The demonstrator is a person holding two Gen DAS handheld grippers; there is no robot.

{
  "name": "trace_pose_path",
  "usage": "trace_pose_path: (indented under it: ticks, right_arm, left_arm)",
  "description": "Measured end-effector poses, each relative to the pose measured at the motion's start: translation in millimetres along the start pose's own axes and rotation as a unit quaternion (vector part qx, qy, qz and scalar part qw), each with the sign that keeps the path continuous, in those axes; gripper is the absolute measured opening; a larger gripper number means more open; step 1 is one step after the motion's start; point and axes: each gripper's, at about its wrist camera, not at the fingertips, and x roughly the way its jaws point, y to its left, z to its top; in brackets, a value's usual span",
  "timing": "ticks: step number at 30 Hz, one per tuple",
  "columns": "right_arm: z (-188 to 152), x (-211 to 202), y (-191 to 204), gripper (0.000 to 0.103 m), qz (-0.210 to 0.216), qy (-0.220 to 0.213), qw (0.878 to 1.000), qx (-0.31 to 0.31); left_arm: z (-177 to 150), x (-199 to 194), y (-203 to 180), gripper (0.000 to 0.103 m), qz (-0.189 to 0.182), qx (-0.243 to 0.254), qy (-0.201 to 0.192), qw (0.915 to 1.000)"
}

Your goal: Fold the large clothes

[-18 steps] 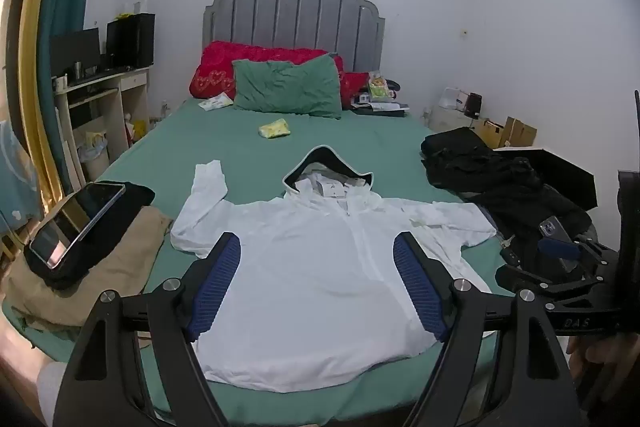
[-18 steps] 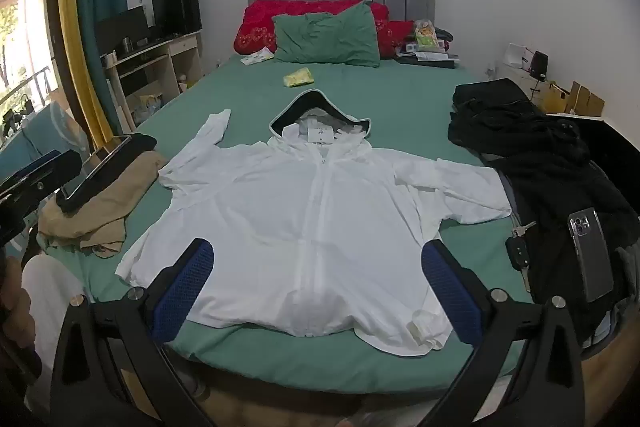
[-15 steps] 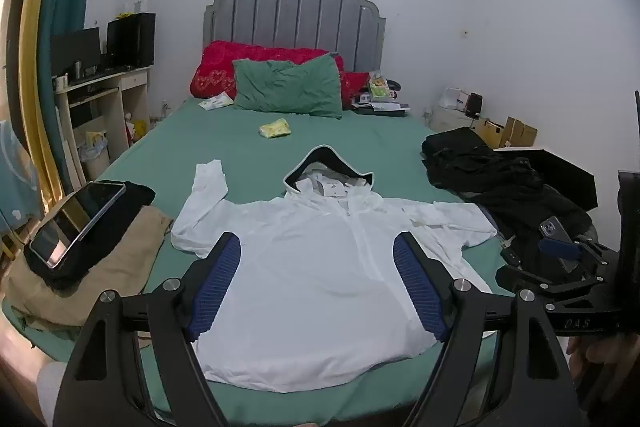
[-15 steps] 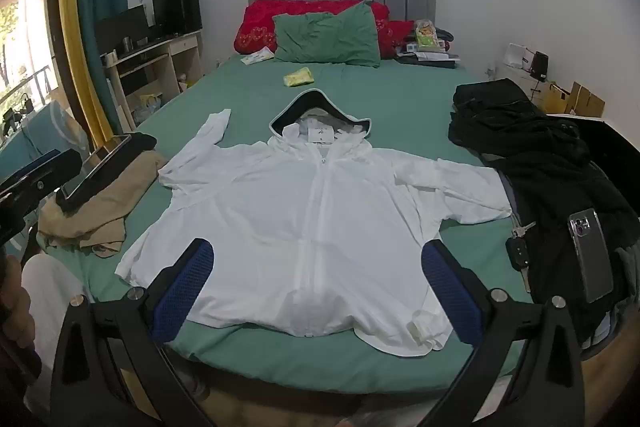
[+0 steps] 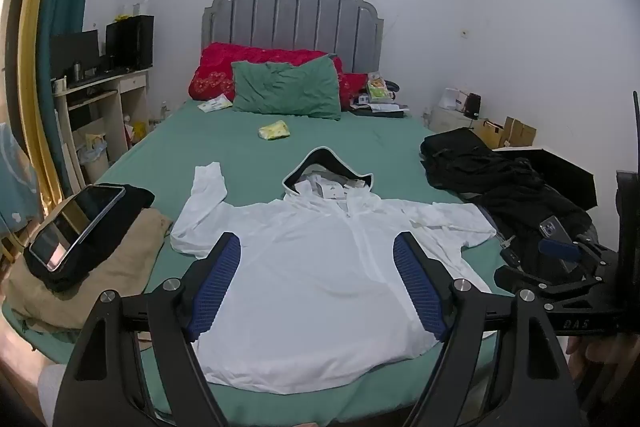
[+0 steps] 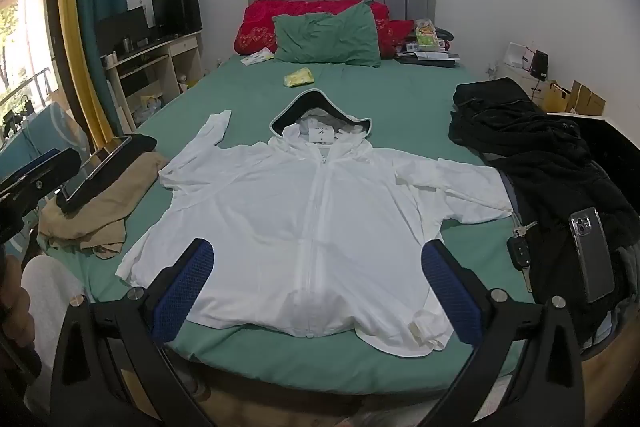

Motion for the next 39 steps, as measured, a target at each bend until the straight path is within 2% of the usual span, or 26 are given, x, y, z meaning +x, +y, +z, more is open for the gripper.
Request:
trace_pose_path:
  ticks: [39]
  right_arm:
    - [0.0, -1.4, -2.6, 0.102, 0.001, -0.002, 1.000, 0.001]
  left_arm:
    - [3.2, -4.7, -9.4, 0.082, -0.003, 0.002, -0.004, 1.0000]
